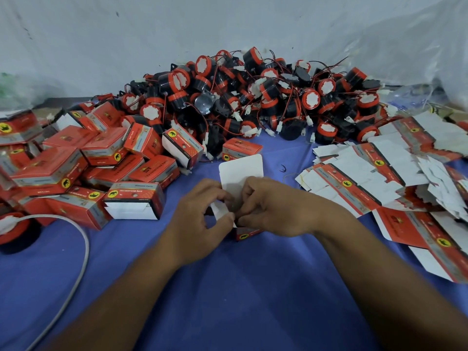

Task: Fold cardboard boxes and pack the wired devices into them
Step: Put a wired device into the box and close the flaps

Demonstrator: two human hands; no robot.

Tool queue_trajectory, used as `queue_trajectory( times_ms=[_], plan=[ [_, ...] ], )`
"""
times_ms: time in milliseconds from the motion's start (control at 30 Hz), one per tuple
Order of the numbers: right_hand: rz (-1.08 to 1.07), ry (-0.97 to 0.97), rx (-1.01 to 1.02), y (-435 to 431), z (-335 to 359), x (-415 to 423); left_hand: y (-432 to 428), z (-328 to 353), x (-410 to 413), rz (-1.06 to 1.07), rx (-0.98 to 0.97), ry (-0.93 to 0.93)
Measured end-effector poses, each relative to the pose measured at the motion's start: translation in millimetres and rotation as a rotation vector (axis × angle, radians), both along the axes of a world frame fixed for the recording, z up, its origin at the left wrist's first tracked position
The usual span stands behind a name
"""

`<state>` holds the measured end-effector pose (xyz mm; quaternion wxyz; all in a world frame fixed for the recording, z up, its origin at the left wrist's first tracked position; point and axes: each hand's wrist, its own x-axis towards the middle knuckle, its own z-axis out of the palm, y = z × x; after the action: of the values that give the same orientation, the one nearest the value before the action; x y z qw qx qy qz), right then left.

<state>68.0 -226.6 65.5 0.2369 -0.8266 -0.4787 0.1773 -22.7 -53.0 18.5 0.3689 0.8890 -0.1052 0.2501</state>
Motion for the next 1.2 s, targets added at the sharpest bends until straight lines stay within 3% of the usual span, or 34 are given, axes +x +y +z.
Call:
queue_trajectory(
  times_ms=[200,367,567,667,767,833,900,1033,1200],
  plan=[
    [-0.151,0.047,0.038,2.4,0.7,0.1,-1.8,-1.9,1.4,0.029,-0.3,-0.072],
    [-0.059,-0.131,-0.153,-2.7,7.0,-3.8,-2.7,-1.2,1.7,0.017,-0.226,-0.102],
    [0.084,-0.132,-0.232,-11.0,15.4,-4.5,-1.8,-8.7,4.7,-0.006,0.07,-0.085],
    [0.047,0.051,-0.098,-34.7,28.2,12.3,2.3,-11.8,7.3,-0.008,0.165,-0.041],
    [-0.282,0.03,0.164,-57.3,25.2,37.6,1.7,-13.4,7.5,0.031,0.144,-0.001],
    [-0.443,0.042,0.143,-63.6,13.6,49.9,-1.2,-14.7,7.3,0.081,0.103,0.023],
    [-0.455,0.178,0.114,-62.4,1.3,53.3,-1.4,-15.6,7.2,0.119,0.056,0.08],
    [-0.41,0.425,0.342,-55.4,-4.1,52.6,0.0,-13.7,7.8,0.039,-0.062,0.144],
    [-0.37,0.492,0.389,-30.1,-19.2,41.3,0.1,-18.8,8.3,0.042,-0.153,0.136]
  ],
)
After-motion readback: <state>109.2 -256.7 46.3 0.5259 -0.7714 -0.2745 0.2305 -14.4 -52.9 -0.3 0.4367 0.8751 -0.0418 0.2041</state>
